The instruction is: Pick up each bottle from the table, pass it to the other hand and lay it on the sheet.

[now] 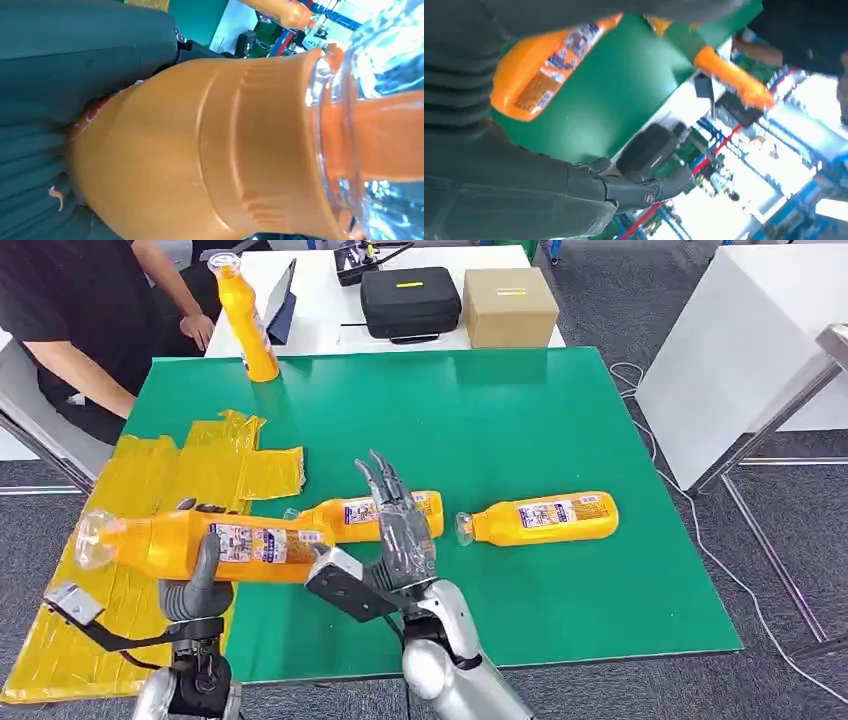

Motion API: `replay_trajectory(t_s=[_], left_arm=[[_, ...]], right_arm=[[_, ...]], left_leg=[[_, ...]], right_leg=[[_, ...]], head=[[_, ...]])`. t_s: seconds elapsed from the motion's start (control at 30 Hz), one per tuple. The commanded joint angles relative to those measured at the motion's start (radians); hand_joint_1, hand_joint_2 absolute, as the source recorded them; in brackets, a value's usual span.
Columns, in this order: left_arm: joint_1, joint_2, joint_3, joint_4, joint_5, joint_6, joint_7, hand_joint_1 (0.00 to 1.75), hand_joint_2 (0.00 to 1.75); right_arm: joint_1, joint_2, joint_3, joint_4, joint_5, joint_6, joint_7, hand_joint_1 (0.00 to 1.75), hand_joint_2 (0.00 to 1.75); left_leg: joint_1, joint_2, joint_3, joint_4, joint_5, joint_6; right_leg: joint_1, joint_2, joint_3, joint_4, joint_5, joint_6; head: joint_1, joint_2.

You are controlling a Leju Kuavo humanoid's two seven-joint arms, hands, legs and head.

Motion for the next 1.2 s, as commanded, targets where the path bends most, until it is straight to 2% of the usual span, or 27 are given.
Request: replay_trajectory(t_s=[0.03,0.13,0.2,0.27,0.33,0.4,0.47,0.6,0.63,0.77,0.8,0.83,1.03,1.2], left_arm=[[0.006,0.001,0.04,-0.001,-0.063,0.058,-0.04,1.75,1.75],[-0.004,-0.014,0.069,-0.072,-0.366,0.317,-0.162,1.75,1.75],[-0.014,-0.011,0.099,-0.109,-0.613,0.542,-0.183,1.75,1.75],[-0.03,0.015,0.108,-0.103,-0.7,0.624,-0.2,1.75,1.75],[-0.054,0.035,0.109,-0.044,-0.949,0.791,-0.197,1.75,1.75],[-0.085,0.005,0.179,0.015,-1.132,0.801,-0.19,1.75,1.75],[-0.103,-0.006,0.212,0.058,-1.198,0.801,-0.213,1.75,1.75],[-0.137,-0.076,0.334,0.156,-1.428,0.801,-0.342,1.75,1.75],[-0.136,-0.081,0.347,0.168,-1.507,0.801,-0.342,1.75,1.75],[-0.109,-0.09,0.358,0.167,-1.629,0.801,-0.342,1.75,1.75],[-0.089,-0.041,0.266,0.147,-1.621,0.801,-0.251,1.75,1.75],[-0.085,-0.081,0.328,0.19,-1.649,0.801,-0.342,1.75,1.75],[-0.073,-0.094,0.327,0.238,-1.762,0.801,-0.342,1.75,1.75],[-0.088,-0.094,0.38,0.305,-1.877,0.801,-0.336,1.75,1.75]], right_arm=[[0.05,-0.045,-0.116,-0.028,-0.057,-0.028,-0.057,0.0,0.0],[0.069,-0.044,-0.134,-0.041,-0.065,-0.022,-0.073,0.0,0.0],[0.078,-0.054,-0.13,-0.059,-0.085,-0.009,-0.086,0.0,0.0],[0.077,-0.056,-0.13,-0.062,-0.107,0.001,-0.09,0.0,0.0],[0.074,-0.062,-0.123,-0.064,-0.125,0.012,-0.094,0.0,0.0],[0.079,-0.066,-0.118,-0.07,-0.135,0.013,-0.095,0.0,0.0],[0.08,-0.068,-0.115,-0.071,-0.143,0.016,-0.097,0.0,0.0],[0.076,-0.067,-0.112,-0.068,-0.156,0.023,-0.099,0.0,0.0],[0.076,-0.068,-0.111,-0.07,-0.161,0.026,-0.101,0.0,0.0],[0.08,-0.073,-0.104,-0.076,-0.168,0.031,-0.104,0.0,0.0],[0.082,-0.069,-0.113,-0.074,-0.168,0.049,-0.118,0.0,0.0],[0.085,-0.072,-0.106,-0.08,-0.172,0.045,-0.118,0.0,0.0],[0.053,-0.059,-0.103,-0.06,-0.19,0.05,-0.113,0.0,0.0],[0.051,-0.056,-0.092,-0.065,-0.191,0.064,-0.112,0.0,0.0]], left_leg=[[0.0,-0.001,0.003,-0.001,-0.001,-0.002],[0.001,-0.001,0.001,0.0,0.0,-0.001],[0.001,0.0,0.001,0.0,-0.001,-0.002],[0.002,0.0,0.002,0.0,-0.001,-0.002],[0.001,0.0,0.002,-0.001,0.0,-0.002],[0.001,-0.002,0.003,-0.001,0.0,-0.002],[0.001,-0.001,0.004,-0.001,0.0,-0.002],[0.0,-0.001,0.003,-0.002,0.0,-0.002],[0.001,0.0,0.005,-0.001,-0.001,-0.002],[0.0,0.0,0.003,-0.002,0.0,-0.001],[0.0,0.0,0.005,-0.002,-0.001,-0.002],[0.0,0.001,0.004,-0.001,-0.001,-0.002],[0.0,0.001,0.004,-0.001,-0.001,-0.002],[0.0,0.002,0.005,-0.002,-0.001,-0.002]], right_leg=[[0.0,-0.001,0.004,-0.002,-0.001,0.0],[0.001,-0.001,0.002,-0.001,0.0,0.0],[0.001,-0.001,0.002,-0.001,-0.001,0.0],[0.001,-0.001,0.003,-0.001,-0.001,0.0],[0.001,-0.001,0.002,-0.001,0.0,0.0],[0.001,-0.002,0.004,-0.002,-0.001,0.0],[0.0,-0.002,0.005,-0.002,-0.001,0.0],[0.0,-0.001,0.004,-0.002,0.0,0.0],[0.0,-0.001,0.005,-0.002,0.0,0.0],[0.0,0.0,0.004,-0.002,0.0,0.0],[0.0,-0.001,0.006,-0.002,-0.001,0.0],[0.0,0.0,0.004,-0.002,-0.001,0.0],[0.0,0.0,0.004,-0.002,-0.001,0.0],[-0.001,0.001,0.005,-0.002,-0.001,0.0]], head=[[0.0,0.0],[0.0,0.0],[0.0,0.0],[0.0,0.0],[0.0,0.0],[0.0,0.0],[0.0,0.0],[0.0,0.0],[0.0,0.0],[0.0,0.0],[0.0,0.0],[0.0,0.0],[0.0,0.0],[0.0,0.0]])
